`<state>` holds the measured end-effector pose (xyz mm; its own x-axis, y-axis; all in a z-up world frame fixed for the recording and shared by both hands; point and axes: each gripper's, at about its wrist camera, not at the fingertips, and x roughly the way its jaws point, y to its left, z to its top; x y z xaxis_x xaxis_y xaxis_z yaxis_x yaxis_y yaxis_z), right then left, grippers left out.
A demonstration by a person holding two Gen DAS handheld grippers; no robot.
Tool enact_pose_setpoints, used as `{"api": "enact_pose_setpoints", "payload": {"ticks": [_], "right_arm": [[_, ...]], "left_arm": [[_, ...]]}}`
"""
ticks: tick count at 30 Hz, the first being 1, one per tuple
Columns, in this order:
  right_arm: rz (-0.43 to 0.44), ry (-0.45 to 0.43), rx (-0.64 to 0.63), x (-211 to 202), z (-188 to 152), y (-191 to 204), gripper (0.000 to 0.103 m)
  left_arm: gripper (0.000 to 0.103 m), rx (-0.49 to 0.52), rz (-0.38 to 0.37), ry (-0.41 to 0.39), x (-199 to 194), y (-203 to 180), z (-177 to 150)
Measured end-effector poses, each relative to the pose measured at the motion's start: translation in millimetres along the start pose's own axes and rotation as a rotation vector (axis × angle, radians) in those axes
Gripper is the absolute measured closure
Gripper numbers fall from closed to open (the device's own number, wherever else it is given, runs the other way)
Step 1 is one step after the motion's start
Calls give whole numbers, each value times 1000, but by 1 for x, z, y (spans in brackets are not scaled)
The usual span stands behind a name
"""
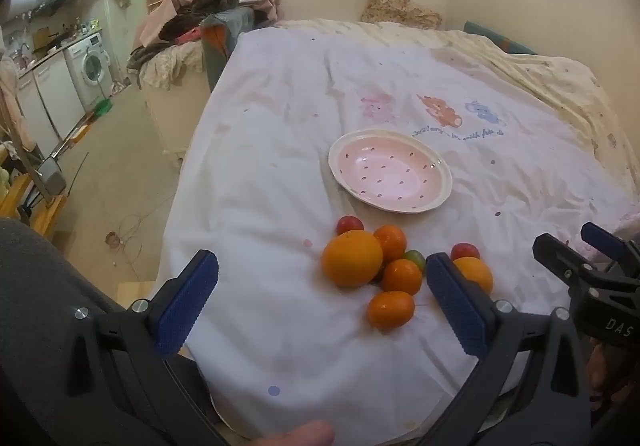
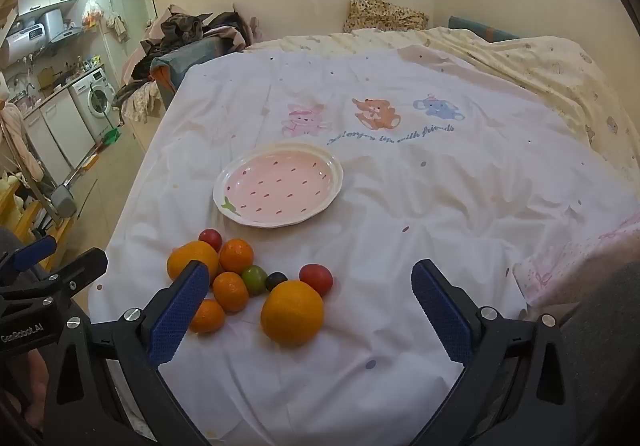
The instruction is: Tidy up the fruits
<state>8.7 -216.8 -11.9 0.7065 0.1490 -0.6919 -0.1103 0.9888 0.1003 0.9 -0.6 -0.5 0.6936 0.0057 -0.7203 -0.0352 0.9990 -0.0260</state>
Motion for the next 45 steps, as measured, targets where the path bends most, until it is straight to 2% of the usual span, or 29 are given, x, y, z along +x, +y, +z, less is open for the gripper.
{"api": "enact_pose_setpoints", "payload": {"ticks": [45], "right_arm": [[-3,-15,2,-2,1,-1,0]], "left_arm": [[0,-1,12,-1,-1,4,0]]}}
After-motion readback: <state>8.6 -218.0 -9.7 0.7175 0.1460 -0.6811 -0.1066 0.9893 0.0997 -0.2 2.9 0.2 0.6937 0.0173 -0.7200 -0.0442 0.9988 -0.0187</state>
